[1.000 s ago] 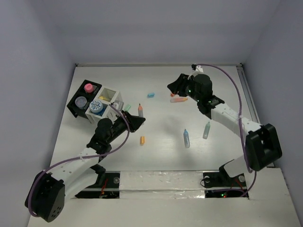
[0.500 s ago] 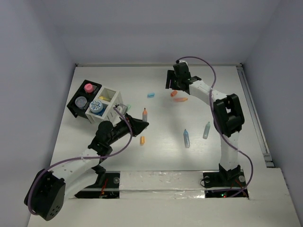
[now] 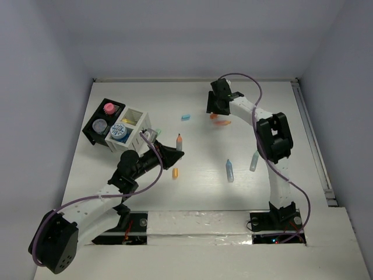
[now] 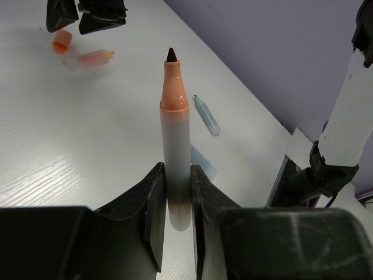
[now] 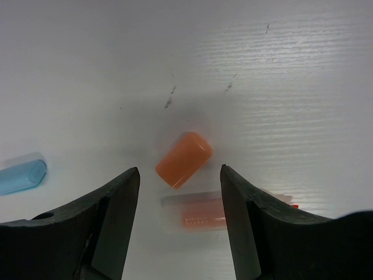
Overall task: Sort the stationery into containers
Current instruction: Pick up the pen cap from the center of the board.
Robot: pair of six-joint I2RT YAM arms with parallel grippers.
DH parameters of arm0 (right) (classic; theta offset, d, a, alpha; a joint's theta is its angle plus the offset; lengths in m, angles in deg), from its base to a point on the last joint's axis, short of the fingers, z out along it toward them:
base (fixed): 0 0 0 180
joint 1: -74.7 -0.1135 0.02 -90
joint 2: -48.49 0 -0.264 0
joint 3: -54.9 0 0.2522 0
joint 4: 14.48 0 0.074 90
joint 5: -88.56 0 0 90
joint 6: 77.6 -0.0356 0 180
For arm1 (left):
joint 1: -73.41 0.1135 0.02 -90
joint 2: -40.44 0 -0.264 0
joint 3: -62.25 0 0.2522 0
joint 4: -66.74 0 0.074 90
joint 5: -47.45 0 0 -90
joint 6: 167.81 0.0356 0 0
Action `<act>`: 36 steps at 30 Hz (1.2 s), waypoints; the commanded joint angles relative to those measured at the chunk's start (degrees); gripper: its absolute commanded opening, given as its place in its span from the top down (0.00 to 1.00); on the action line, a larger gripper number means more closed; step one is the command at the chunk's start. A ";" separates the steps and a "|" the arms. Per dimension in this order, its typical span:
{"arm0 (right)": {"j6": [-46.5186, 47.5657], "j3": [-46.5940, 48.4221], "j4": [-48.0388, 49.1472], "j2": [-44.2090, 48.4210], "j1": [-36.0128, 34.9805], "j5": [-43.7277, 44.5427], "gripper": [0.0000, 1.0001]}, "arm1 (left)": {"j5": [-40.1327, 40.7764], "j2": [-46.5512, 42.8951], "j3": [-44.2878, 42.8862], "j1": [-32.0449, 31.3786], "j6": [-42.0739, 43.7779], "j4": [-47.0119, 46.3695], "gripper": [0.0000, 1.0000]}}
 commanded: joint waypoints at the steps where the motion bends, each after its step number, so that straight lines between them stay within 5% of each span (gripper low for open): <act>1: -1.43 2.73 -1.12 -1.14 0.04 -0.57 0.36 | -0.78 -1.48 0.25 -0.49 0.04 -3.45 1.00; 10: -2.40 5.27 0.20 -4.39 0.56 -2.77 0.38 | -0.78 -1.75 0.25 -0.49 0.12 -3.45 1.00; 17: -1.79 8.35 -1.20 -7.29 0.56 -2.60 0.52 | -0.52 -1.57 0.33 -0.49 0.13 -3.45 1.00; 30: 2.16 11.43 -4.54 -9.58 0.56 -1.55 0.53 | -0.16 -0.69 0.07 -0.49 0.56 -3.45 1.00; 36: 3.92 12.40 -5.25 -10.02 0.56 -1.10 0.69 | 0.10 -0.25 -0.02 -0.49 0.74 -3.28 1.00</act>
